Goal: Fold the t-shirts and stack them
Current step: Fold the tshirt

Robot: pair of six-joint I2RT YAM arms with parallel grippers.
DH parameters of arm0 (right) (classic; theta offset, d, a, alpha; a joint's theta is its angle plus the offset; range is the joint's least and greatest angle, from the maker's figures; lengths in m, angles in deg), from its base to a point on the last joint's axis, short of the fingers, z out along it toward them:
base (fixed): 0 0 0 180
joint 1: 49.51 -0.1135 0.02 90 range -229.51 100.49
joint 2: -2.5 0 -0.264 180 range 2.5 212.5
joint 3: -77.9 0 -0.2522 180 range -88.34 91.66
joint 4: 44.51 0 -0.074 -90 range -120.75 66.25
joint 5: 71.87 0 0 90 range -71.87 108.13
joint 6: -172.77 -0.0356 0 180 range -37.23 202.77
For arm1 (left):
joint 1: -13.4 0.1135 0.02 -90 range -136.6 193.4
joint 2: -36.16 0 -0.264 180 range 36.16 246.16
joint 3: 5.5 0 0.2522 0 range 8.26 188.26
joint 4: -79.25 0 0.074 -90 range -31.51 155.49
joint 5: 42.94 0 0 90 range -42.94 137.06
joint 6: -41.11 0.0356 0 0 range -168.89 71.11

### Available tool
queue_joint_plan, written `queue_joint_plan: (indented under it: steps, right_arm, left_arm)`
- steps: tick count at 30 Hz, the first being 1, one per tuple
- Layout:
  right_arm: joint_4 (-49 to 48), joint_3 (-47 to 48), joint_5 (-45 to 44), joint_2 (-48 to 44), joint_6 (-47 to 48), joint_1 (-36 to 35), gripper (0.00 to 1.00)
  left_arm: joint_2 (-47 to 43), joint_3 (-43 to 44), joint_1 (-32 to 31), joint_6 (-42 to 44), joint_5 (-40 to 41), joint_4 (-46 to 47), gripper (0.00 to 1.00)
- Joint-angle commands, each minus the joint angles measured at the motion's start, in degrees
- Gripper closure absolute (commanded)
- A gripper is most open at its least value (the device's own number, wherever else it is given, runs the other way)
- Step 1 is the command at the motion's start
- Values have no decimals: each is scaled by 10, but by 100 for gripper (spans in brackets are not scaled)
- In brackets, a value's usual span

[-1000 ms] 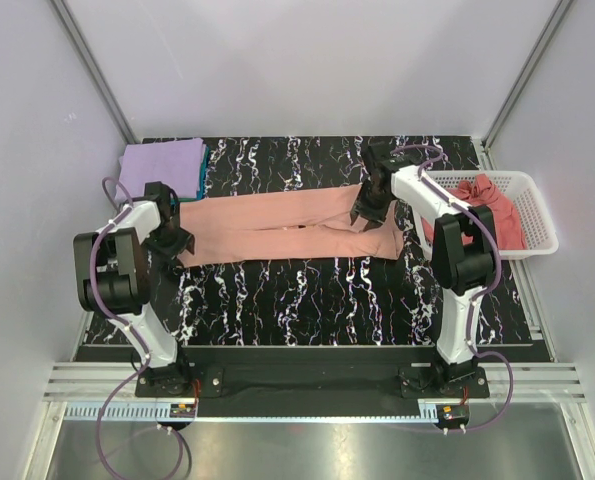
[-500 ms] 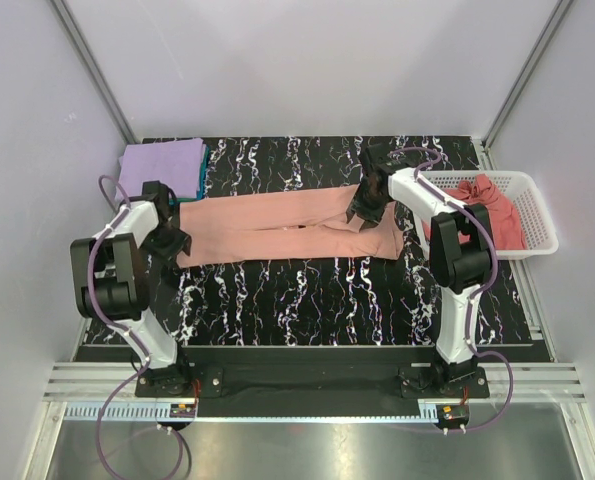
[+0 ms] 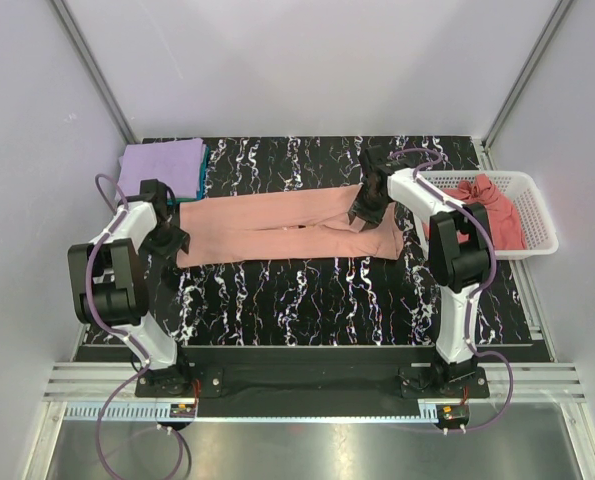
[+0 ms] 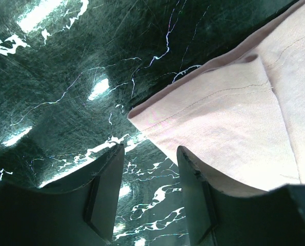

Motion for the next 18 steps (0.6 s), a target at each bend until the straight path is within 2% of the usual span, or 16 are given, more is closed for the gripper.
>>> queue_joint_plan:
  steps: [1,7,9,10,11,14,18]
  right_arm:
    - [9,14,-21,9,-7,0,55]
    - [11,20,-21,15,-16,0,54]
    - [10,23,-27,16,-16,-1,58]
    - [10,25,-28,19,-15,0,62]
    - [10,30,-28,21,-15,-1,74]
    - [12,46,-25,23,-12,-1,100]
    - [20,69,-26,26,1,0,100]
  left_arm:
    - [-26,11,-1,6,7,6,49]
    - [-32,12,-1,8,17,2,49]
    - [-32,13,-1,8,17,2,49]
    - [-31,15,-1,8,17,0,49]
    - [-31,15,-1,9,18,0,49]
    - [-32,19,-1,10,22,-2,49]
    - [-30,19,-1,8,23,-1,49]
